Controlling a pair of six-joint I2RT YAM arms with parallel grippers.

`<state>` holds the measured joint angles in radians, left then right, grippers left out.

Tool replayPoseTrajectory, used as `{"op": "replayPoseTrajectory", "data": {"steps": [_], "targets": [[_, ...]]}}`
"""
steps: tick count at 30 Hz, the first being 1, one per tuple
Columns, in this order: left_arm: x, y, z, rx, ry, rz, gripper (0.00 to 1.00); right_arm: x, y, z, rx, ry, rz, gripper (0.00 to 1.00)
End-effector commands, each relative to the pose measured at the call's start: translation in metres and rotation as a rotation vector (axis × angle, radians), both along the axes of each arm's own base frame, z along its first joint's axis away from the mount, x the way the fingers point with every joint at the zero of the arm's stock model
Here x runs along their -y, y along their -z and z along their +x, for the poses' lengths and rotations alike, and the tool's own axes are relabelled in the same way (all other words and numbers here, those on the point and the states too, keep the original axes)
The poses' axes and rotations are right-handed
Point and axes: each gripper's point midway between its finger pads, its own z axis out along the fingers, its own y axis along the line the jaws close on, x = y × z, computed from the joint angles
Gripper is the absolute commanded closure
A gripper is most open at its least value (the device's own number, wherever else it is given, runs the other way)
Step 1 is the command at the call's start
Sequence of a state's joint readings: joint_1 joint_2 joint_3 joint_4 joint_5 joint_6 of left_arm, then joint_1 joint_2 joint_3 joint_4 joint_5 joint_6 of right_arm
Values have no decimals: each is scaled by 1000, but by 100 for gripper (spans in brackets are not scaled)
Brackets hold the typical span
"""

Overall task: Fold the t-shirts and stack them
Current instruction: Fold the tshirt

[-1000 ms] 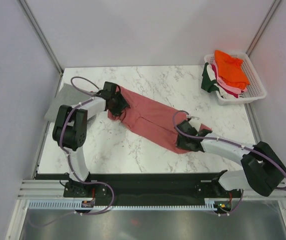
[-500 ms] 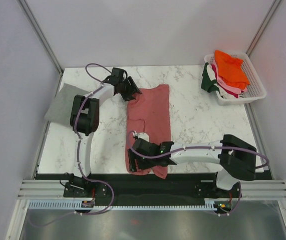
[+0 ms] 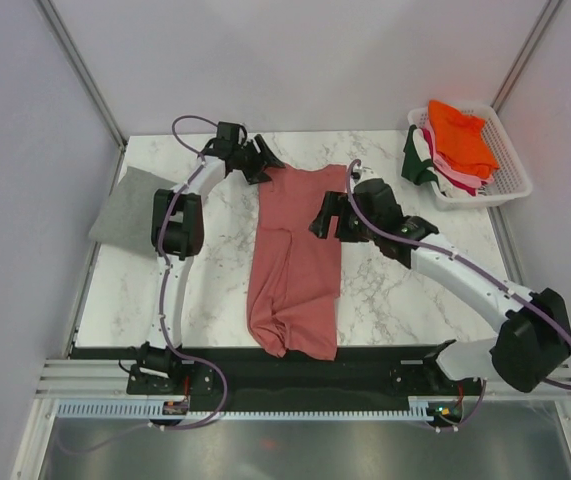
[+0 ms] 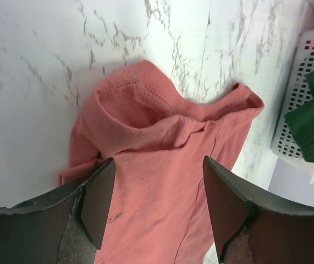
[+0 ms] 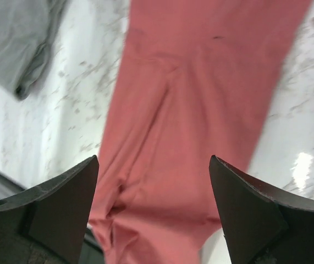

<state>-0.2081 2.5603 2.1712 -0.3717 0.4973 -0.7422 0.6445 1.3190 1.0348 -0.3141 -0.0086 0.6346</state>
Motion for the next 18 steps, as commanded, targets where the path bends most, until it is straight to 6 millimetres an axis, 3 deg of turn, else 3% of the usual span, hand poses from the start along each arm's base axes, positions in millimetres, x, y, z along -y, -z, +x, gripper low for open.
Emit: {"op": "replayPoseTrajectory", "data": {"steps": [1,2,3,4,5,7,8,10,11,13,14,16,17,18], "targets": [[-1,-4,11,39,51,-36,27,31,19,37,-18,16,-41,11],[-2,-4,14,37,45,-52,27,32,30,52,-34,22,-19,11],[-2,-8,13,35,63,-87,26,46,35,68,-46,59,2,12],[-4,-11,14,36,62,-97,25,43,33,76,-56,38,39,13],[-6,-9,11,23,59,-99,25,44,53,85,-97,43,33,13],[-14,-27,10,49,47,-86,22,52,65,111,-117,72,36,14],[-16,-21,3,43,52,-68,20,54,69,118,-123,78,39,14],[-21,-42,0,90,46,-40,6,61,78,141,-125,101,54,15],[-23,-40,-5,89,50,-24,2,60,80,147,-130,93,70,16],[-28,-58,-8,125,37,-4,0,63,74,171,-106,107,108,18],[-30,-52,-14,109,37,6,0,60,87,177,-132,94,126,20],[-33,-66,-19,131,26,24,2,60,82,197,-121,100,158,22],[-37,-55,-27,102,14,46,3,60,99,201,-157,100,165,23],[-40,-56,-32,98,6,58,5,57,94,210,-141,92,175,24]]}}
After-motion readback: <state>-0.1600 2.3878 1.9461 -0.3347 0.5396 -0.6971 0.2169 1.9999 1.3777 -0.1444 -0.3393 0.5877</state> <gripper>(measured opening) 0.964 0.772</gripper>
